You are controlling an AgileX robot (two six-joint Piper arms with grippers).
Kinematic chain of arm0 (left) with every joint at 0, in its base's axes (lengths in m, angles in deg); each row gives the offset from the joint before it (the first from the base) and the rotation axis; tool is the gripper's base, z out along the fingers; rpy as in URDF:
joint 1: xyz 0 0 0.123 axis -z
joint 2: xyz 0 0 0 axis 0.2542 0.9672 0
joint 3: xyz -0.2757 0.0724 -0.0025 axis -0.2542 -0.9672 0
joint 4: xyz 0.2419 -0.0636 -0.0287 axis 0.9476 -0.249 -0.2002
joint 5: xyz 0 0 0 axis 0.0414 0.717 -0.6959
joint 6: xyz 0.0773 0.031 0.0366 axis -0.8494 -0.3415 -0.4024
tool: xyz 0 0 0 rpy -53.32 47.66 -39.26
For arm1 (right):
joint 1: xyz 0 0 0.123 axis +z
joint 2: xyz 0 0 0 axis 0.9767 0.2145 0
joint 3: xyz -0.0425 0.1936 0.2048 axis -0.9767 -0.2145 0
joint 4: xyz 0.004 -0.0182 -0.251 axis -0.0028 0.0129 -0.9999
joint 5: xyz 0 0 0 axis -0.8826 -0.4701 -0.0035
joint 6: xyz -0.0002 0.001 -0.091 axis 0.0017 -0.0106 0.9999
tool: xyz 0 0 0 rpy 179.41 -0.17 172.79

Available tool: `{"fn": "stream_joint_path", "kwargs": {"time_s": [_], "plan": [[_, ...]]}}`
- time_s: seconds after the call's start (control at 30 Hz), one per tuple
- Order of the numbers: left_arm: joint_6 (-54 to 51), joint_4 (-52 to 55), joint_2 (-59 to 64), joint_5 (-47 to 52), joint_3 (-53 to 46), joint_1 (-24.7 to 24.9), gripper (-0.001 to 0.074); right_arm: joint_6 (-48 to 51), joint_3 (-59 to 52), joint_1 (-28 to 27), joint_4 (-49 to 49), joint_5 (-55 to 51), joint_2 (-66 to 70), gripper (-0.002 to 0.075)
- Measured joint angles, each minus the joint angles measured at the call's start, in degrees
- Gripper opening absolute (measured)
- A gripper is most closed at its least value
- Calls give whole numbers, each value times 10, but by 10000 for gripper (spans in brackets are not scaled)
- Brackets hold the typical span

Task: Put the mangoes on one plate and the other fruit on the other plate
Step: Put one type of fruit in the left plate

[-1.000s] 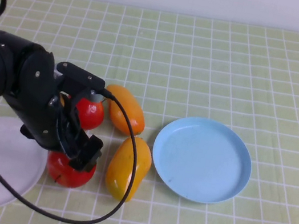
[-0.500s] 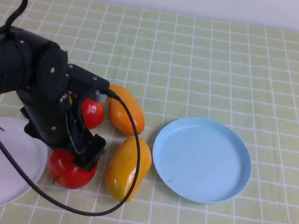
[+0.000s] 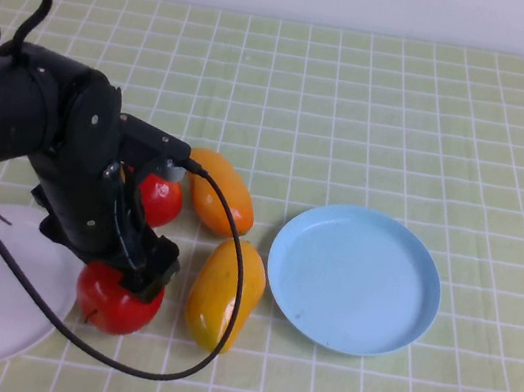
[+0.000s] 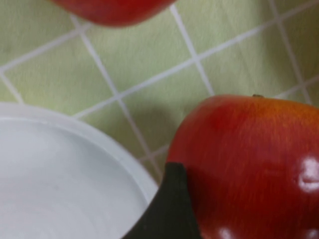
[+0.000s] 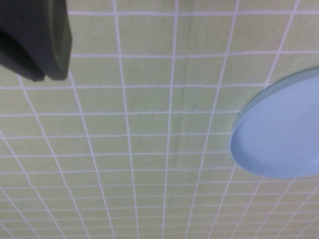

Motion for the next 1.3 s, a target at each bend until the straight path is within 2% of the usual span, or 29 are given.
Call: {"fn": "stream_joint_path", "kwargs": {"time_s": [0.27,0.47,0.73,1.07,1.2,1.3], "plan": [[1,47,-33,120,70,-4,585,0,0,0,0,0,0,-16],[11,64,-43,156,70,-81,584,0,0,0,0,0,0,-17],[14,109,-51,156,-18,-161,584,0,0,0,0,0,0,-16],[11,107,-81,84,-49,-167,584,0,0,0,0,0,0,-17],[4,109,-81,75,-49,-167,657,0,0,0,0,0,0,-16],[4,118,-81,71,-50,-167,668,0,0,0,0,0,0,-16]]}}
